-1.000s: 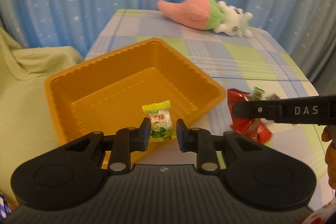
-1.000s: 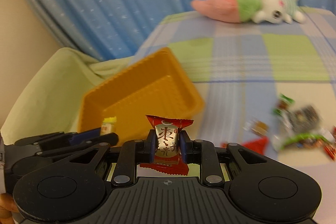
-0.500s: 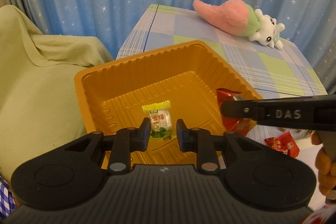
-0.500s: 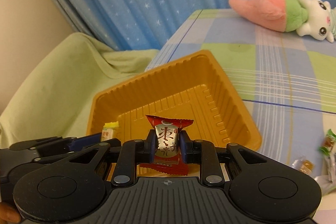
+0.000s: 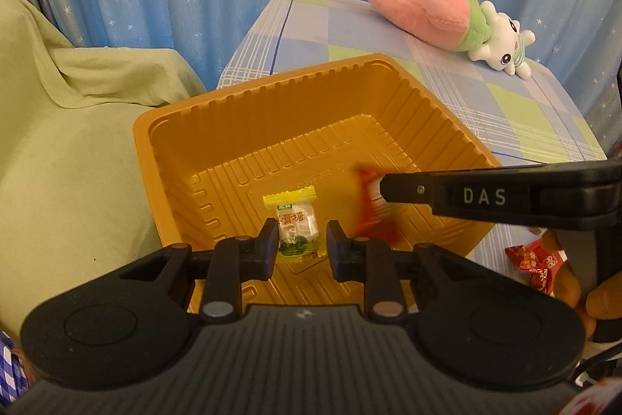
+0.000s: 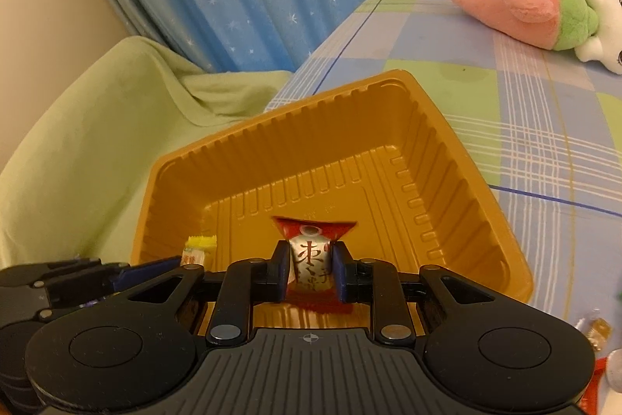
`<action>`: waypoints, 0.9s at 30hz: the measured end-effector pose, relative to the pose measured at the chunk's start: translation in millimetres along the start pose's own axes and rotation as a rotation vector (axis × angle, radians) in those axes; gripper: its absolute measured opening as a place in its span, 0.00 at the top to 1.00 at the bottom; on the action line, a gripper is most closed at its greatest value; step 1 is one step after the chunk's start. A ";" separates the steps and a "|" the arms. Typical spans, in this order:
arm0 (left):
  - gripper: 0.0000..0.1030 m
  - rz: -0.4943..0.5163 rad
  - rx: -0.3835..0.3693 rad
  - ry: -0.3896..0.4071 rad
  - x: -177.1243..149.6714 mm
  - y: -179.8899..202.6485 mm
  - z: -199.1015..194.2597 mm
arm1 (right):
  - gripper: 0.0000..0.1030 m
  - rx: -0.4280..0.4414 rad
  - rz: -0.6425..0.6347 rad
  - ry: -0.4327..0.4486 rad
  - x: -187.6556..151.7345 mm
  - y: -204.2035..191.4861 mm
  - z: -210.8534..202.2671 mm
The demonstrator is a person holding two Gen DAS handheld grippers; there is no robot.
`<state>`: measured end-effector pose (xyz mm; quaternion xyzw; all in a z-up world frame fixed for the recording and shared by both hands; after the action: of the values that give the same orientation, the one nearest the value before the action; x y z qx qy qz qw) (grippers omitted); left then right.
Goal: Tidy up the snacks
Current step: 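Carry both candies into the orange tray and open both tools, then move the left tool back to the pile and grasp a red candy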
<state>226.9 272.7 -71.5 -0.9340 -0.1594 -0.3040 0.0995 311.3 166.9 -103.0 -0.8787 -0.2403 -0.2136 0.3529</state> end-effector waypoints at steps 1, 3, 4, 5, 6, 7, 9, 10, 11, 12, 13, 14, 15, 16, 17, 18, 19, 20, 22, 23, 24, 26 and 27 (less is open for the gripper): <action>0.77 0.000 -0.003 -0.001 0.5 -0.7 0.9 | 0.62 -0.007 0.005 0.003 0.9 0.2 0.3; 0.77 -0.002 -0.008 0.000 1.4 -2.1 2.1 | 0.49 -0.020 0.012 0.019 0.8 0.6 -2.1; 0.77 -0.002 -0.011 0.000 1.6 -2.7 2.5 | 0.49 -0.024 0.012 0.019 0.7 1.1 -3.2; 0.77 -0.002 -0.014 0.000 1.7 -3.2 2.9 | 0.49 -0.026 0.015 0.014 0.6 1.9 -4.1; 0.77 -0.002 -0.016 -0.001 1.9 -3.5 3.6 | 0.49 -0.028 0.021 0.013 0.5 2.9 -5.3; 0.77 0.000 -0.018 -0.001 2.3 -3.9 4.5 | 0.49 -0.029 0.028 0.018 0.2 4.0 -7.2; 0.77 0.005 -0.020 -0.002 2.8 -3.7 5.8 | 0.49 -0.032 0.039 0.030 -0.5 5.5 -11.2; 0.77 0.007 -0.021 -0.001 3.0 -3.7 6.2 | 0.49 -0.036 0.045 0.036 -0.8 5.9 -13.1; 0.77 0.008 -0.020 0.000 3.4 -3.9 6.3 | 0.49 -0.038 0.050 0.041 -1.1 6.4 -15.0; 0.77 0.008 -0.021 0.003 3.9 -4.5 5.9 | 0.48 -0.042 0.055 0.048 -1.8 6.2 -17.3; 0.77 0.007 -0.022 0.009 4.5 -5.0 4.9 | 0.48 -0.045 0.061 0.052 -2.6 5.7 -19.3; 0.76 0.006 -0.025 0.014 5.0 -5.5 3.7 | 0.48 -0.048 0.065 0.056 -3.1 5.4 -21.4; 0.75 0.007 -0.028 0.019 4.7 -5.6 1.7 | 0.48 -0.049 0.068 0.060 -3.9 5.1 -23.6; 0.73 0.009 -0.028 0.024 4.9 -5.7 0.2 | 0.48 -0.052 0.068 0.065 -5.2 4.0 -26.7; 0.69 0.010 -0.026 0.028 4.8 -5.9 -1.6 | 0.47 -0.056 0.068 0.070 -6.3 3.0 -29.4; 0.67 0.012 -0.025 0.034 4.8 -6.0 -3.9 | 0.47 -0.059 0.068 0.075 -7.4 2.1 -32.1; 0.67 0.015 -0.026 0.039 4.2 -5.9 -6.2 | 0.47 -0.062 0.069 0.082 -10.2 0.3 -36.0; 0.67 0.018 -0.028 0.043 3.6 -5.8 -8.7 | 0.46 -0.063 0.071 0.088 -12.3 -0.8 -39.7; 0.66 0.024 -0.030 0.043 1.3 -5.5 -13.0 | 0.45 -0.063 0.079 0.103 -16.4 -2.8 -47.6; 0.66 0.024 -0.033 0.042 -0.2 -5.5 -15.2 | 0.45 -0.062 0.082 0.111 -18.6 -3.8 -51.5; 0.65 0.025 -0.035 0.042 -1.5 -5.2 -17.7 | 0.44 -0.060 0.085 0.117 -20.6 -4.6 -55.0; 0.65 0.029 -0.038 0.044 -5.1 -4.9 -22.8 | 0.43 -0.058 0.094 0.128 -25.6 -5.9 -62.8; 0.65 0.030 -0.038 0.044 -7.0 -4.5 -25.3 | 0.43 -0.056 0.099 0.132 -28.3 -6.1 -66.3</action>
<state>206.3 268.1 -55.1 -0.9311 -0.1373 -0.3257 0.0898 271.7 115.1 -71.5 -0.8831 -0.1665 -0.2600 0.3534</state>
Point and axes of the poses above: each gripper's, at about its wrist camera, not at the fingertips, and z roughly the way its jaws point, y to its right, x to its top, the point moved 2 cm from there along z, roughly the way its jaws point, and after that the axes turned 14 degrees about x, right-handed, at the moved point
